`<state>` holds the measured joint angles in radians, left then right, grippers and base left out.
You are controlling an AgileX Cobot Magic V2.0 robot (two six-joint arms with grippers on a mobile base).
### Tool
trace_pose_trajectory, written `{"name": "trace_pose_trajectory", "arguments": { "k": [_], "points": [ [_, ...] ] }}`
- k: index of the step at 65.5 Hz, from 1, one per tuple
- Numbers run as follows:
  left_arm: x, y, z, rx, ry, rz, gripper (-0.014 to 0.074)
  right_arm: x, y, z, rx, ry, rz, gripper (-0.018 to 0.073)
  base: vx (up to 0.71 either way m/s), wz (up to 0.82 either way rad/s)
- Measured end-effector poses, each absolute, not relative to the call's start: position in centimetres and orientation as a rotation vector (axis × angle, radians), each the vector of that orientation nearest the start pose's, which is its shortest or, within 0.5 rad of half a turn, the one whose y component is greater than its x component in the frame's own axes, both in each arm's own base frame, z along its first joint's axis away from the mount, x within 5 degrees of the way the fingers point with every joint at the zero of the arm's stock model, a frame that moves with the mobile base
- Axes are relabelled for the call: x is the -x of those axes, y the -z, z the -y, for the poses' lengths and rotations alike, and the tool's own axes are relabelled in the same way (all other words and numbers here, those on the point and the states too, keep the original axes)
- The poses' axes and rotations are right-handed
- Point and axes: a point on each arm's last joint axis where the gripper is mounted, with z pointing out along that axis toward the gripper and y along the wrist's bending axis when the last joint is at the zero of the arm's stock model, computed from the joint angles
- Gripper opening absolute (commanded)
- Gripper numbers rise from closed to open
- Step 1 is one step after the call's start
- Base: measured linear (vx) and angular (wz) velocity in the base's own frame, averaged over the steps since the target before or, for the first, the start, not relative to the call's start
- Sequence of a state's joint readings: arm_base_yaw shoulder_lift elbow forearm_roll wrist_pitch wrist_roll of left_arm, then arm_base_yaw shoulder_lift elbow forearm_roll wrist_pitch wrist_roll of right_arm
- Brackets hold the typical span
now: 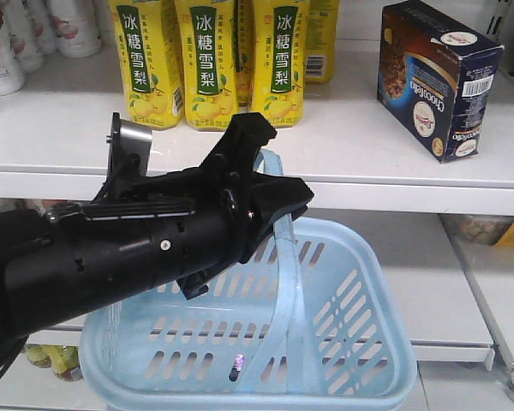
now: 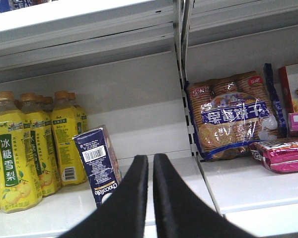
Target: Left arm holds basket, right arm returns cookies
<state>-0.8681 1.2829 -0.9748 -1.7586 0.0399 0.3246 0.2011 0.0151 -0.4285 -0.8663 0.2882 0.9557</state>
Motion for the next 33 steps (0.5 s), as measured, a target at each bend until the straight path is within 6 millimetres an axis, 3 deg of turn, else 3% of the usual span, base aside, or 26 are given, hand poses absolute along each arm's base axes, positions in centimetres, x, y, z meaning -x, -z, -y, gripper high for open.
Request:
{"name": "trace_pose_trajectory", "arguments": {
  "k": [33],
  "points": [
    [-18.89,-35.18,22.68,0.572,1.572,-2.047,0.0000,-1.59,-33.26,1.70,-0.132,-0.131,-1.262,-0.0011,0.00,0.00]
  ]
}}
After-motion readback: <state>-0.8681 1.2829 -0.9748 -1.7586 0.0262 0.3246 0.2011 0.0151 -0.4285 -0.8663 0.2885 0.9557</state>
